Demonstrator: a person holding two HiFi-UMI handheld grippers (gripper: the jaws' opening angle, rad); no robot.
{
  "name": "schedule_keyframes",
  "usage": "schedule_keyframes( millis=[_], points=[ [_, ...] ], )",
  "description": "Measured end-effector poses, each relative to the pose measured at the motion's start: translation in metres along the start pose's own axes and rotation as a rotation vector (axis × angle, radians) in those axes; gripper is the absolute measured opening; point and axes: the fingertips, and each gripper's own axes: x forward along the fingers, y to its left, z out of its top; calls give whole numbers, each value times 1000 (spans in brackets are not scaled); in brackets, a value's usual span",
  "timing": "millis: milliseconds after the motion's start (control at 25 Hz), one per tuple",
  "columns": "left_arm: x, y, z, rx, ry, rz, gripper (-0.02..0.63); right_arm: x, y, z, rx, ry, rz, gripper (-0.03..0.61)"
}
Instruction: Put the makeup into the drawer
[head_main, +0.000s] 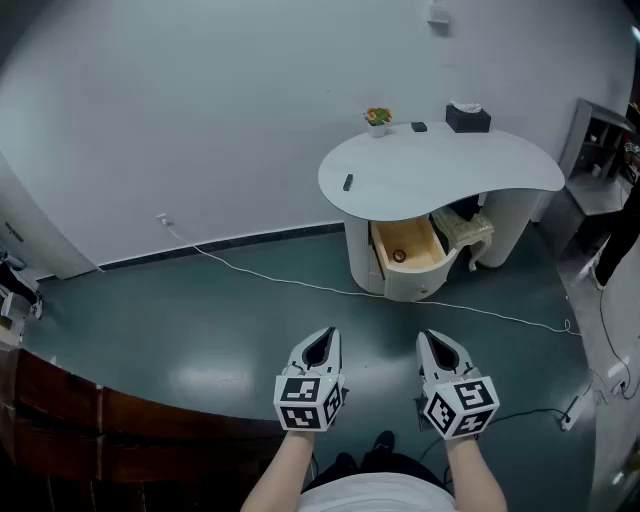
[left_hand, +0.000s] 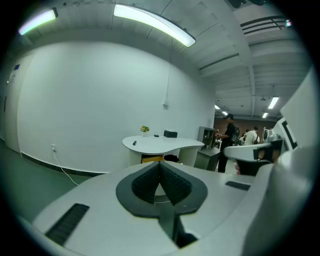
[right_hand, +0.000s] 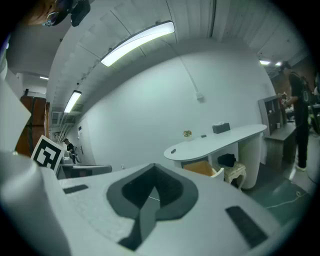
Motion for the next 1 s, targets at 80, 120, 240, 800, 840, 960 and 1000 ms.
schedule_keyframes(
  millis=[80,120,240,800,840,960,1000],
  points=[
    [4,-2,2,-2,-2,5,3,1,-6,2,4,2,-2,2],
    [5,-3,3,-2,-3,9,3,2,-8,3,8,2,-3,2],
    [9,-5,6,0,-6,20,3,2,-14,7,30,-12,9,2],
    [18,-18,6,4,-6,27,86,-6,-32,12,54,-49,33,2],
    [19,-18,6,6,-3,26,92,-5,-33,12,58,-49,32,2],
    [25,-14,7,13,5,26,123,-1,-36,9,64,-41,31,2],
    [28,-12,8,14,8,26,129,1,-37,10,65,-38,29,2]
  ],
)
